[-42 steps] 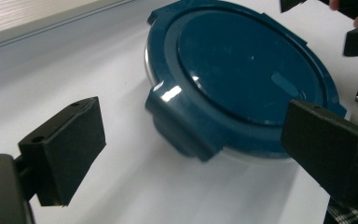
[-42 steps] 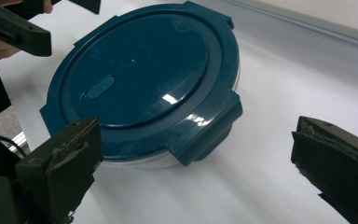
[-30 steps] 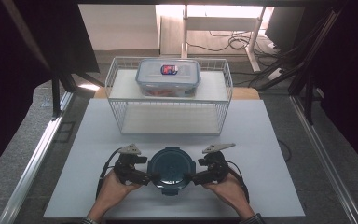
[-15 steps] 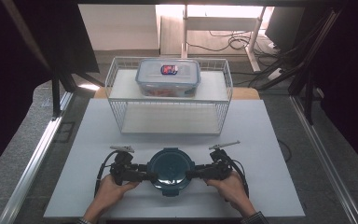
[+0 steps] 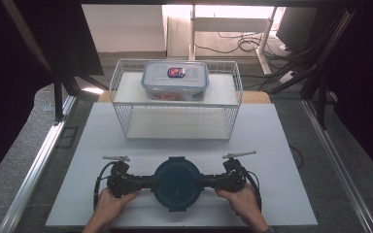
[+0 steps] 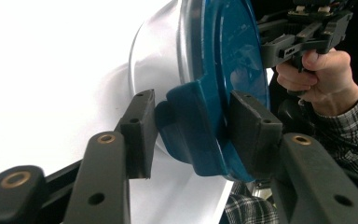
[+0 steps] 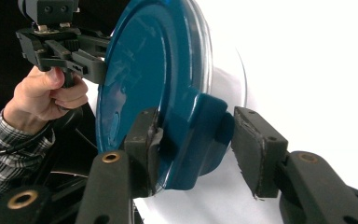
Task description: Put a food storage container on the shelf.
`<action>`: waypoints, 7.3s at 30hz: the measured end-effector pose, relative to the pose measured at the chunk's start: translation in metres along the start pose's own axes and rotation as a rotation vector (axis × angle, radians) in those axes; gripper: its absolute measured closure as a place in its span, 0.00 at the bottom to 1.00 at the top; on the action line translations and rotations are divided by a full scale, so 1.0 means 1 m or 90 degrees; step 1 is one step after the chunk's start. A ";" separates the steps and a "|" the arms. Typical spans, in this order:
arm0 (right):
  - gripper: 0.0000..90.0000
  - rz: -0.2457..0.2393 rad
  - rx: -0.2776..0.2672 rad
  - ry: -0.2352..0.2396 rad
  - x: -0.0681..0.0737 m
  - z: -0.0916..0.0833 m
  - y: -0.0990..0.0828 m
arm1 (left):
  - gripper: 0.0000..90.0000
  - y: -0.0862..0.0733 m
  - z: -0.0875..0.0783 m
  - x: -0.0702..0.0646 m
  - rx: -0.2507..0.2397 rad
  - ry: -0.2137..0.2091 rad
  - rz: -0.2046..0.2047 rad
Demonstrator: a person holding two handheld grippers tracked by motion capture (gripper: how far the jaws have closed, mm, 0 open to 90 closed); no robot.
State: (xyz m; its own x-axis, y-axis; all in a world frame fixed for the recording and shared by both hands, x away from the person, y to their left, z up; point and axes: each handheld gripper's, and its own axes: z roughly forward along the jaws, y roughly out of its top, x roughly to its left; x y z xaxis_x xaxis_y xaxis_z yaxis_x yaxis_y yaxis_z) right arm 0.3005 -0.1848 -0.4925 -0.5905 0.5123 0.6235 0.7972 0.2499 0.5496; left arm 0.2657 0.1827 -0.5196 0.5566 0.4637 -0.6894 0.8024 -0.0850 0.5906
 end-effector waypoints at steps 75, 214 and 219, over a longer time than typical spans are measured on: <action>0.64 -0.149 -0.154 -0.043 0.078 -0.089 0.151 | 0.64 0.173 -0.068 -0.084 -0.103 0.038 0.135; 0.22 -0.301 -0.168 -0.198 0.087 -0.051 0.193 | 0.23 0.192 -0.060 -0.071 -0.109 0.179 0.263; 0.19 -0.312 -0.161 -0.202 0.087 -0.049 0.181 | 0.21 0.180 -0.053 -0.075 -0.094 0.183 0.282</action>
State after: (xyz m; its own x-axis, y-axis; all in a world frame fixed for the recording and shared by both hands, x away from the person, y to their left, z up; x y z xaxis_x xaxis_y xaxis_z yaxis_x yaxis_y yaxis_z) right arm 0.3877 -0.1352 -0.3115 -0.7825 0.6158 0.0920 0.3659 0.3352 0.8682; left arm 0.3573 0.1791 -0.3395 0.7364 0.6357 -0.2316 0.4550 -0.2120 0.8649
